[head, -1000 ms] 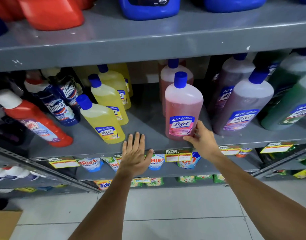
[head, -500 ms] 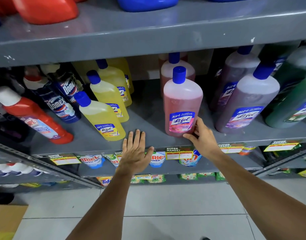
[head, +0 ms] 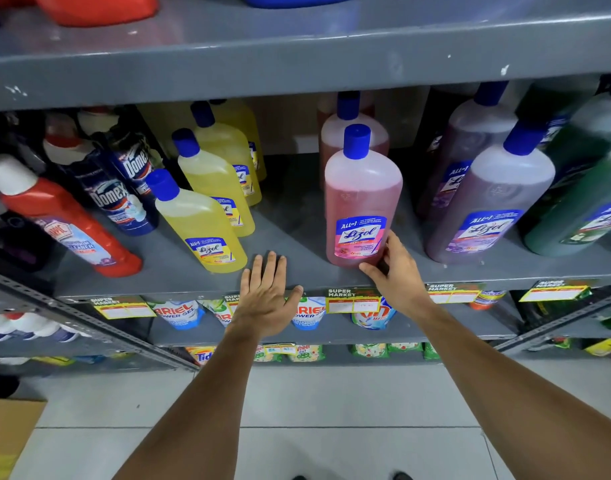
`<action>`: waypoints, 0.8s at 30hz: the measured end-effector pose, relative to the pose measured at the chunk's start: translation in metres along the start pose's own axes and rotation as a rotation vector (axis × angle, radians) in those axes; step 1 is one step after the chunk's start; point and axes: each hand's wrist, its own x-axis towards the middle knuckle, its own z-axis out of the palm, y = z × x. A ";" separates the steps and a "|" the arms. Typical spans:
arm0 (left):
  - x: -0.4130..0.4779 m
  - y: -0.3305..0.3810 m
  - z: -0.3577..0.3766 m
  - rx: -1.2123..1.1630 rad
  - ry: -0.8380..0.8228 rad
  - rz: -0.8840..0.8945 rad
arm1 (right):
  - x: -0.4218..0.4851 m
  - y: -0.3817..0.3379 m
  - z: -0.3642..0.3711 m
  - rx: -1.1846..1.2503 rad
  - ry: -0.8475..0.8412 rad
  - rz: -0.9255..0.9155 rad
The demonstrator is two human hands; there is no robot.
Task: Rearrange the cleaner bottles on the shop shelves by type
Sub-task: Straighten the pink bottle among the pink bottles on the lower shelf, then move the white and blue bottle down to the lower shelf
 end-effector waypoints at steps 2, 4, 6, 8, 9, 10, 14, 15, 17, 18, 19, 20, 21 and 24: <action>0.000 0.001 -0.001 -0.004 -0.009 -0.008 | -0.003 -0.004 0.000 0.010 0.011 0.016; -0.001 0.003 -0.006 0.001 -0.046 -0.025 | -0.007 -0.009 -0.005 0.011 -0.001 0.038; -0.001 0.007 -0.014 -0.012 -0.088 -0.033 | -0.012 -0.015 -0.013 -0.035 -0.018 0.084; -0.006 0.014 -0.024 -0.072 -0.047 -0.035 | -0.019 -0.022 -0.021 -0.112 -0.023 0.101; -0.010 0.019 -0.029 -0.090 0.010 -0.025 | -0.024 -0.025 -0.026 -0.142 -0.030 0.082; -0.016 0.024 -0.035 -0.087 0.078 -0.009 | -0.028 -0.029 -0.031 -0.153 -0.046 0.051; -0.052 0.039 -0.070 -0.047 0.308 0.004 | -0.042 -0.058 -0.042 -0.121 -0.189 -0.040; -0.064 0.039 -0.082 -0.037 0.366 -0.001 | -0.043 -0.070 -0.043 -0.118 -0.245 -0.060; -0.087 0.034 -0.109 0.000 0.503 0.001 | -0.046 -0.102 -0.043 -0.086 -0.364 -0.104; -0.099 0.029 -0.123 0.018 0.567 -0.004 | -0.047 -0.121 -0.044 -0.048 -0.411 -0.139; -0.110 0.022 -0.140 0.033 0.621 -0.018 | -0.047 -0.143 -0.044 -0.012 -0.439 -0.182; -0.119 0.014 -0.159 0.046 0.667 -0.037 | -0.047 -0.167 -0.044 0.020 -0.450 -0.225; -0.127 0.006 -0.180 0.061 0.710 -0.059 | -0.048 -0.191 -0.045 0.048 -0.452 -0.266; -0.147 -0.025 -0.241 0.137 0.817 -0.129 | -0.050 -0.263 -0.047 0.117 -0.434 -0.410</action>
